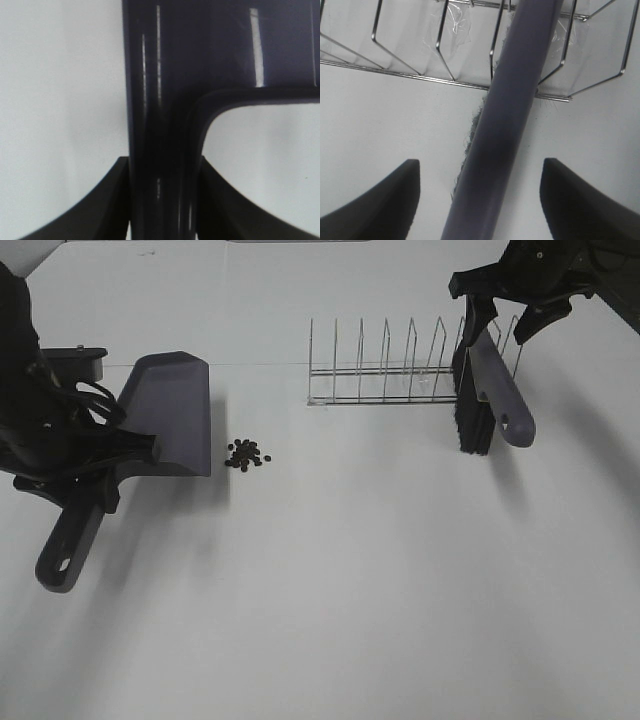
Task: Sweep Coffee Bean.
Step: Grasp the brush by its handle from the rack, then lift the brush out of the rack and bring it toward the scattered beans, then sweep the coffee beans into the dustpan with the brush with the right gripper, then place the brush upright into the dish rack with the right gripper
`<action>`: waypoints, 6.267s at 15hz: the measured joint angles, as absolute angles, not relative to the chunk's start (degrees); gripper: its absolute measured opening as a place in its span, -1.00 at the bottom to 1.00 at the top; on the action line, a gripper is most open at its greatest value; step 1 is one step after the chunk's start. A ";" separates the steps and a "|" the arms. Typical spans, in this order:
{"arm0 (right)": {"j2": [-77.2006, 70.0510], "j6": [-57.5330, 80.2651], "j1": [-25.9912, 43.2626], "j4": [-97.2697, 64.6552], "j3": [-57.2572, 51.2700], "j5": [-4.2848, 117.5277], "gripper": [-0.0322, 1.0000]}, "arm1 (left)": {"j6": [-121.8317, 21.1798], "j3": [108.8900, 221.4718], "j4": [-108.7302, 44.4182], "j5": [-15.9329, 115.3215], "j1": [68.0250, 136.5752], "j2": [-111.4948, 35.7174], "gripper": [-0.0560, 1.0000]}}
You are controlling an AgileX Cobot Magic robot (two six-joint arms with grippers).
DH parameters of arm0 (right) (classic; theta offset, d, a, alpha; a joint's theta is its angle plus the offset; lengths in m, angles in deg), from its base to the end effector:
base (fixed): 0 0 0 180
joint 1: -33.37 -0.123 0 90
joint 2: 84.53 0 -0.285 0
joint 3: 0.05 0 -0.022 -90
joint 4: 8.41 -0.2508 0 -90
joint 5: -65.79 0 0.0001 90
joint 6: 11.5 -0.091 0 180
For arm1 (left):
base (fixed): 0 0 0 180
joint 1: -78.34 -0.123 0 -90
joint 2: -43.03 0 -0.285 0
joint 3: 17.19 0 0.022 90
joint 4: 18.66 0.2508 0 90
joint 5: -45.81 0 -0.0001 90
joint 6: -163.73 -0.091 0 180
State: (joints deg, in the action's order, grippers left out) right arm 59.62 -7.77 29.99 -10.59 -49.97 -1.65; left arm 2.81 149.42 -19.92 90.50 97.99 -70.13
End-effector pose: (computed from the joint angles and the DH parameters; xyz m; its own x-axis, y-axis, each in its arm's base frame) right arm 0.5102 0.0333 0.2070 -0.9428 -0.1062 -0.3160 -0.1177 0.9929 0.0174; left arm 0.3201 -0.1158 0.1634 -0.9904 -0.0091 -0.1380 0.0001 0.9978 -0.0664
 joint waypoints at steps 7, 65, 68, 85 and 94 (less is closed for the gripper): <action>63.98 -8.06 29.99 -9.04 -50.32 2.65 0.06 | 2.81 149.42 -19.92 90.50 97.99 -70.13 -0.29; 70.39 -20.95 -7.49 10.90 -49.97 -4.86 -0.39 | 5.73 150.51 -16.88 92.56 102.00 -82.10 -0.29; 70.39 -19.75 -9.32 3.39 -53.07 -4.74 -0.39 | 5.73 150.51 -16.88 92.56 102.00 -82.10 -0.29; 59.11 -19.46 -6.63 8.95 -64.87 -5.03 -0.39 | 5.56 150.51 -17.05 92.62 102.00 -82.10 -0.29; 39.97 -19.46 19.79 8.72 -35.65 -4.92 -0.39 | 5.62 150.51 -17.05 92.62 102.00 -82.10 -0.29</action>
State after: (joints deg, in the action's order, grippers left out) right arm 39.97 -19.46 19.79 8.72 -35.65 -4.92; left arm 5.62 150.51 -17.05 92.62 102.00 -82.10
